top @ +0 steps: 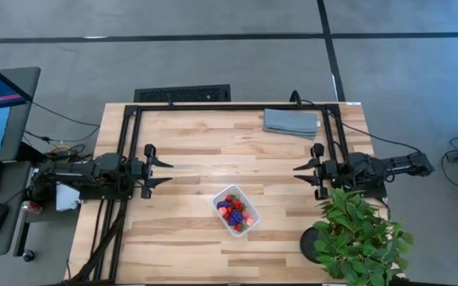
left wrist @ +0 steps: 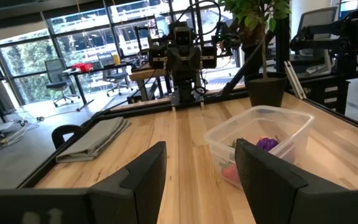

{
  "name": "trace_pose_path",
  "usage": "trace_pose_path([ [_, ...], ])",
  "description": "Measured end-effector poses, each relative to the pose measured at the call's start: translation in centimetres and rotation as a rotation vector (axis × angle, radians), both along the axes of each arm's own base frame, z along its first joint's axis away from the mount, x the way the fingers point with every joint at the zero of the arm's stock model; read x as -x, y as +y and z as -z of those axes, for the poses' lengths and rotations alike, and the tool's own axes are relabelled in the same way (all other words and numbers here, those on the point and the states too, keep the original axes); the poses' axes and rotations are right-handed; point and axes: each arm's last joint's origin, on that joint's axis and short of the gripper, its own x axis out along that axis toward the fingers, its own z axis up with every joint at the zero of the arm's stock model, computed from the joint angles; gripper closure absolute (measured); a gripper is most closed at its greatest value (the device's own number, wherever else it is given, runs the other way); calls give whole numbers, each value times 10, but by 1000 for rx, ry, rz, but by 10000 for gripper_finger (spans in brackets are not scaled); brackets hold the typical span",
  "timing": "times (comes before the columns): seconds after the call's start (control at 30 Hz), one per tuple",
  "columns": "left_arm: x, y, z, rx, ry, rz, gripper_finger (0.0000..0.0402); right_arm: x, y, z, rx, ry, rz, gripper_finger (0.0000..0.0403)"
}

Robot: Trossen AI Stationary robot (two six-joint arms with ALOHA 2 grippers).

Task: Pick and placing Produce into tupperware
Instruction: Return to Home Position

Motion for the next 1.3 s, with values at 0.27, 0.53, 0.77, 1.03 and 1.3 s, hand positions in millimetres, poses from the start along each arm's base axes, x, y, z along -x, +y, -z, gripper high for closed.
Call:
trace_pose_path([
  [0.27, 0, 0, 0, 0, 0, 0, 219, 0, 0, 0, 13, -2, 2, 281],
  [0.53, 0, 0, 0, 0, 0, 0, 219, 0, 0, 0, 13, -2, 2, 281],
  [0.77, 0, 0, 0, 0, 0, 0, 219, 0, 0, 0, 12, -2, 1, 281],
  [1.03, 0, 0, 0, 0, 0, 0, 219, 0, 0, 0, 12, -2, 2, 281],
  [1.3, 0, 0, 0, 0, 0, 0, 219, 0, 0, 0, 12, -2, 2, 281],
])
